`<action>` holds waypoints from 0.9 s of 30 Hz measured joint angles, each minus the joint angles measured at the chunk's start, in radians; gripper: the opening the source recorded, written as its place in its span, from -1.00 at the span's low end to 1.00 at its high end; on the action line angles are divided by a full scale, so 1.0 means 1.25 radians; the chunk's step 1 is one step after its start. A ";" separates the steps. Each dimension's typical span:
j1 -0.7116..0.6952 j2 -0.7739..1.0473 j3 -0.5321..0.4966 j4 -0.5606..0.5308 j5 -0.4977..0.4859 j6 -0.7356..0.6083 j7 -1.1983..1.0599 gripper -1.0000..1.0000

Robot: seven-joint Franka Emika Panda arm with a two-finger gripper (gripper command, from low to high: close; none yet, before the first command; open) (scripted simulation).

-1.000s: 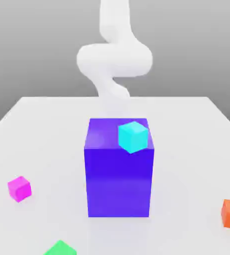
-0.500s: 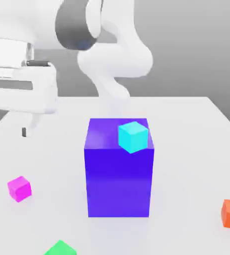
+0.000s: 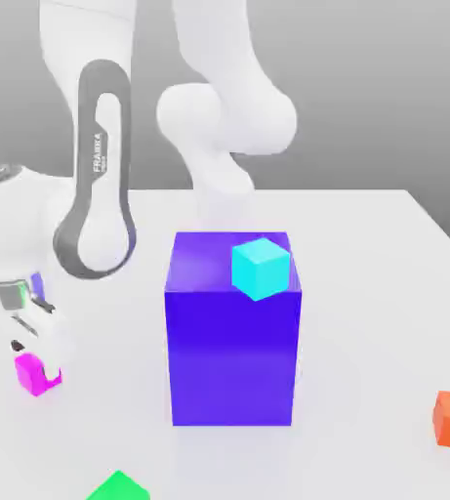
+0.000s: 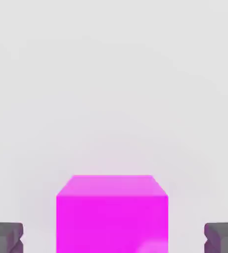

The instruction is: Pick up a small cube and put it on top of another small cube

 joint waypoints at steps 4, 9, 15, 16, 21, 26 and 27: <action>0.000 0.000 0.000 0.000 -0.002 -0.001 0.002 -1.00; 0.051 -0.069 -0.067 -0.017 -0.070 -0.051 0.053 -1.00; 0.140 -0.151 -0.097 0.027 -0.200 -0.174 0.215 -1.00; 0.161 -0.143 -0.084 0.055 -0.205 -0.193 0.245 -1.00; 0.269 -0.099 -0.017 0.198 -0.228 -0.290 0.396 -1.00; 0.341 -0.023 0.032 0.301 -0.228 -0.314 0.490 -1.00; 0.341 0.004 0.037 0.305 -0.221 -0.292 0.488 -1.00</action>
